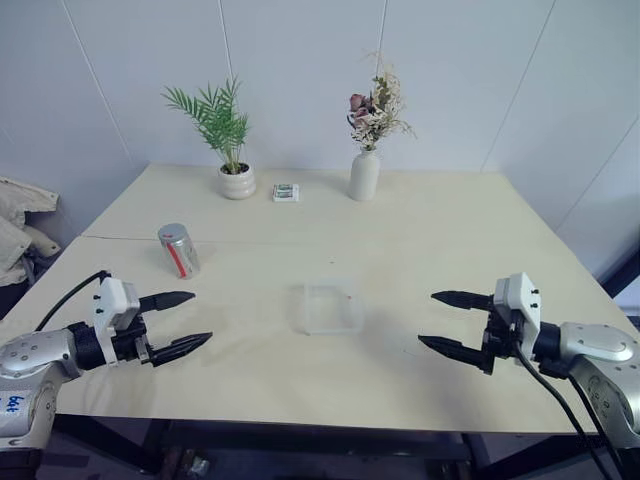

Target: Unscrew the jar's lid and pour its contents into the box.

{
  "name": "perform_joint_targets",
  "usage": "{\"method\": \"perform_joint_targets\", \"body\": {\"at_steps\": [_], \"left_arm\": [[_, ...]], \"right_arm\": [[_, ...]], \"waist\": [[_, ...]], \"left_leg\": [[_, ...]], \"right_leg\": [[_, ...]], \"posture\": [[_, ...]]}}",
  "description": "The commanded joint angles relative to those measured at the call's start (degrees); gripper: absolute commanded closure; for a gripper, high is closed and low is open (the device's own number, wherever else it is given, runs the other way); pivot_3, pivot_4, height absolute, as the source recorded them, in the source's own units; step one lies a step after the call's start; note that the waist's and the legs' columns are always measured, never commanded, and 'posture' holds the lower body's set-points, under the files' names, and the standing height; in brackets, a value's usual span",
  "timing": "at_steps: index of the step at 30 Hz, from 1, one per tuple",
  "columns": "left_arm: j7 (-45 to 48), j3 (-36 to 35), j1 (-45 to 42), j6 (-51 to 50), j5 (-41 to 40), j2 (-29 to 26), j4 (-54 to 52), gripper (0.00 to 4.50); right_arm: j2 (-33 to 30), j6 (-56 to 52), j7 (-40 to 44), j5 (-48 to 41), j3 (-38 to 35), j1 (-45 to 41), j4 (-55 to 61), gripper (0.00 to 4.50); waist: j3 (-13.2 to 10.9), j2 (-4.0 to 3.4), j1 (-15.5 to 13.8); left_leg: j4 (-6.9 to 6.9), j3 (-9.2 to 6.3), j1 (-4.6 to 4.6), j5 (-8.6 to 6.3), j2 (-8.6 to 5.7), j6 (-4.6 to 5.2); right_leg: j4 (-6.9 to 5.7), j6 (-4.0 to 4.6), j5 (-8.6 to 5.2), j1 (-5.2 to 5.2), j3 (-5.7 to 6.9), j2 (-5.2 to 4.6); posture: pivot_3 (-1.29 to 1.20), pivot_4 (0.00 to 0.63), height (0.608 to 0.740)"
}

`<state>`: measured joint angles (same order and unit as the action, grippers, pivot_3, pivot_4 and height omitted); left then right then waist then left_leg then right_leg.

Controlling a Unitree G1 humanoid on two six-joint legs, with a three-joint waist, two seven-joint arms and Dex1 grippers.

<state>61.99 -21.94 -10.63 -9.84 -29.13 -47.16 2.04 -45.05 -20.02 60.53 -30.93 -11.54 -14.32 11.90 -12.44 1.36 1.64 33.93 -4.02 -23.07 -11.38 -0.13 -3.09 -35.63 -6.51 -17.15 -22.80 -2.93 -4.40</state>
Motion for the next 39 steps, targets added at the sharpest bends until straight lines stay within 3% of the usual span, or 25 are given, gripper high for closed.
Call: {"method": "perform_joint_targets", "body": {"at_steps": [1, 5, 8, 11, 15, 18, 28, 39], "left_arm": [[-3.5, -3.6, 1.1, 0.3, -0.7, 0.5, -2.5, 0.04], [-8.5, -5.5, 4.1, 0.3, -0.5, 3.3, -4.5, 0.04], [-20.6, -7.7, 4.2, 1.8, 1.4, 10.7, -4.0, 0.04], [-31.0, -7.8, 0.9, 2.9, 4.8, 16.1, -1.5, 0.04], [-37.2, -7.3, -2.8, 4.2, 7.0, 18.4, 1.9, 0.04], [-42.4, -5.6, -12.3, 8.5, 10.0, 19.3, 13.4, 0.04], [-42.3, -2.3, -29.5, 18.1, 14.4, 16.5, 40.9, 0.04], [-39.1, -0.2, -40.1, 22.8, 15.4, 14.5, 58.0, 0.04]], "right_arm": [[0.8, 0.2, 0.4, -0.8, 0.9, -3.4, -0.5, 0.00], [2.1, 1.9, 2.7, 0.0, 3.2, -6.4, -4.1, 0.00], [5.1, 2.9, 3.1, 0.3, 6.0, -10.9, -6.6, 0.00], [8.4, 3.2, 3.3, 0.5, 8.4, -15.5, -8.1, 0.00], [10.6, 3.8, 3.4, 1.1, 9.9, -18.1, -9.0, 0.00], [15.8, 5.6, 2.0, 2.4, 12.4, -23.7, -12.2, 0.00], [25.5, 11.1, -0.4, 6.6, 14.8, -34.3, -20.7, 0.00], [26.2, 13.8, -1.1, 7.5, 13.4, -34.8, -22.2, 0.00]], "waist": [[0.0, 0.00, 0.0], [0.0, 0.02, 0.1], [0.0, 0.02, 0.0], [0.0, 0.03, -0.1], [0.1, 0.15, -0.2], [0.1, 0.15, -0.2], [0.1, 0.17, 0.0], [0.1, 0.18, 0.0]], "left_leg": [[0.01, 0.00, -0.01, 0.00, 0.00, 0.00], [0.03, 0.15, 0.01, -0.01, 0.03, 0.05], [0.03, 0.15, 0.00, -0.03, 0.02, 0.08], [0.17, 0.11, -0.01, -0.03, 0.02, 0.08], [0.26, 0.08, -0.02, -0.01, 0.02, 0.06], [0.27, 0.09, -0.04, 0.00, -0.03, 0.07], [0.21, 0.10, -0.21, -0.03, -0.01, 0.01], [0.20, 0.17, -0.40, 0.01, -0.02, -0.03]], "right_leg": [[0.01, 0.06, -0.03, 0.00, 0.00, 0.00], [0.08, 0.15, 0.02, 0.00, -0.15, 0.02], [0.11, -0.01, 0.10, 0.00, -0.16, 0.00], [0.03, -0.49, 0.38, 0.00, -0.15, 0.05], [-0.03, -0.67, 0.52, 0.01, -0.13, 0.13], [0.02, -0.73, 0.56, 0.01, -0.14, 0.10], [-0.18, -0.82, 0.76, -0.32, -0.14, 0.21], [-0.35, -0.82, 0.75, -0.63, -0.18, 0.22]], "posture": [[0.00, 0.150, 0.740], [0.00, 0.150, 0.740], [0.00, 0.150, 0.740], [0.00, 0.150, 0.740], [0.00, 0.150, 0.740], [0.00, 0.150, 0.740], [0.00, 0.150, 0.740], [0.00, 0.150, 0.740]]}}
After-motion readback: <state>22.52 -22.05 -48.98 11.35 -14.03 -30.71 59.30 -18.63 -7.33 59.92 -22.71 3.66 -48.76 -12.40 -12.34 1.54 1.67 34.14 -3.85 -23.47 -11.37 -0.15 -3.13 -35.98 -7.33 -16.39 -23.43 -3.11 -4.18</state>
